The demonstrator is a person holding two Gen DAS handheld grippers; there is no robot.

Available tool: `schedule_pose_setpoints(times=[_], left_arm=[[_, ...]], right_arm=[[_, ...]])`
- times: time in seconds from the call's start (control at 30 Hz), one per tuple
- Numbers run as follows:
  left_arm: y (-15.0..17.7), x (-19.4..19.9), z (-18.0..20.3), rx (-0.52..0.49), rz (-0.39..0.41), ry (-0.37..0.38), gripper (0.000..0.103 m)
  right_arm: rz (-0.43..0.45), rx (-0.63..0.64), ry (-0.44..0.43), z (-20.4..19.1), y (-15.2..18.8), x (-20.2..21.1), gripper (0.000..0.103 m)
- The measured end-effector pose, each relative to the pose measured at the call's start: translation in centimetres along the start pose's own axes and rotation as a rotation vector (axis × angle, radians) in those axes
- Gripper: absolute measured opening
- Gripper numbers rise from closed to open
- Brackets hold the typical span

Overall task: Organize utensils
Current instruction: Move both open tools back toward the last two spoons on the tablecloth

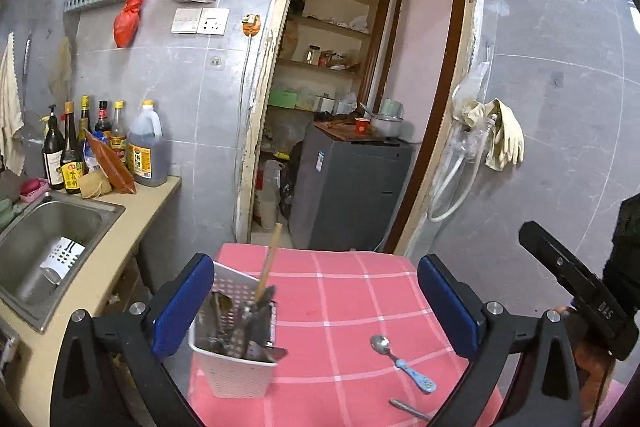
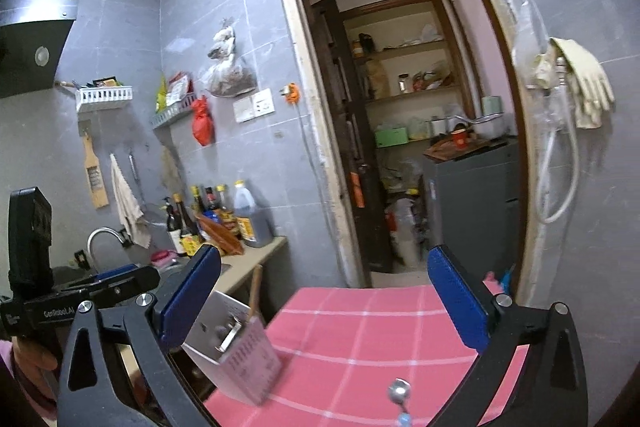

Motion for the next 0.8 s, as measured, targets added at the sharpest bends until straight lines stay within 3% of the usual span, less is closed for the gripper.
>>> schedule_pose_setpoints(times=[0.4, 0.8], left_arm=[[2.8, -0.3, 5.8, -0.061, -0.031, 0.012, 0.103], [8.6, -4.1, 8.4, 0.006, -0.238, 0.084, 0.103]], right_arm=[[-0.057, -0.012, 0.138, 6.4, 1.4, 4.6, 0.102], [-0.158, -0.067, 0.204, 12.7, 4.2, 5.2, 0.102]])
Point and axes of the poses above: each gripper's, at about its wrist camera, not at the fingertips, and x roughly against the way its jaws point, z to its right, y to its underside, the point moved 2 cm from there along -x, roughly the way its jaws point, and after that the axes turned 10 degrees about -x, right-handed, at the moved point
